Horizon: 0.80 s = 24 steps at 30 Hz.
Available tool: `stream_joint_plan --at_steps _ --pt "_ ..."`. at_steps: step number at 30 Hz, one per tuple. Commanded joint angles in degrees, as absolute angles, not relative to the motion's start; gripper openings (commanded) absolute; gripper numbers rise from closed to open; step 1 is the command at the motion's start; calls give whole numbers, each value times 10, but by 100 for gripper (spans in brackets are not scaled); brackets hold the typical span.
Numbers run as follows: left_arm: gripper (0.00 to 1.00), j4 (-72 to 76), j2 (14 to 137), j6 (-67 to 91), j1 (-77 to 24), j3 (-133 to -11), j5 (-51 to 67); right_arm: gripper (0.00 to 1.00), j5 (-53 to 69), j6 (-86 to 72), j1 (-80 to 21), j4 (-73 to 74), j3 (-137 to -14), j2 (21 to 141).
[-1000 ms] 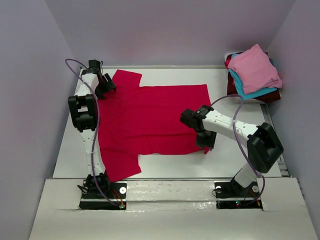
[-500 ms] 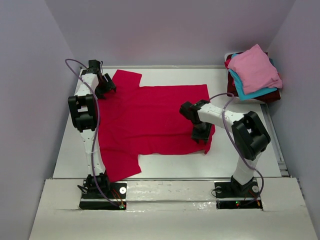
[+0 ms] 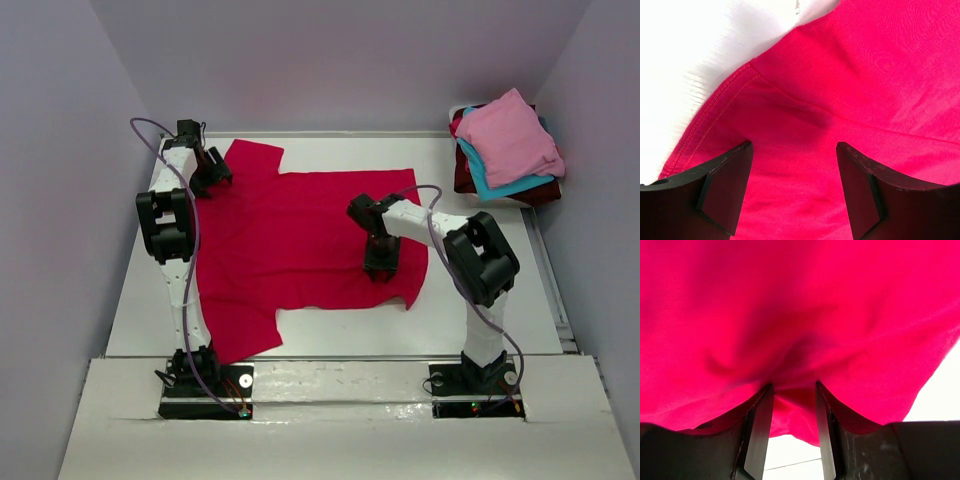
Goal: Fold and stack the t-shirts
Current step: Flatten the tshirt out
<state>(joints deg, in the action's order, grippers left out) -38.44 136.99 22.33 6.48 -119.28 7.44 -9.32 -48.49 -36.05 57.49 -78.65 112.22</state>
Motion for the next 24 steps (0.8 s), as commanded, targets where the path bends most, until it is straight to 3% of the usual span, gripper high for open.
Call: stream_joint_plan --at_steps 1,10,24 --pt "80 -398 1354 214 67 -1222 68 45 -45 -462 -363 505 -817 1161" --pt "80 -401 1355 213 72 -1226 67 45 -4 -452 -363 498 -852 1198" --pt "80 -403 1361 214 77 -1237 70 47 20 -490 -352 516 -663 1049"
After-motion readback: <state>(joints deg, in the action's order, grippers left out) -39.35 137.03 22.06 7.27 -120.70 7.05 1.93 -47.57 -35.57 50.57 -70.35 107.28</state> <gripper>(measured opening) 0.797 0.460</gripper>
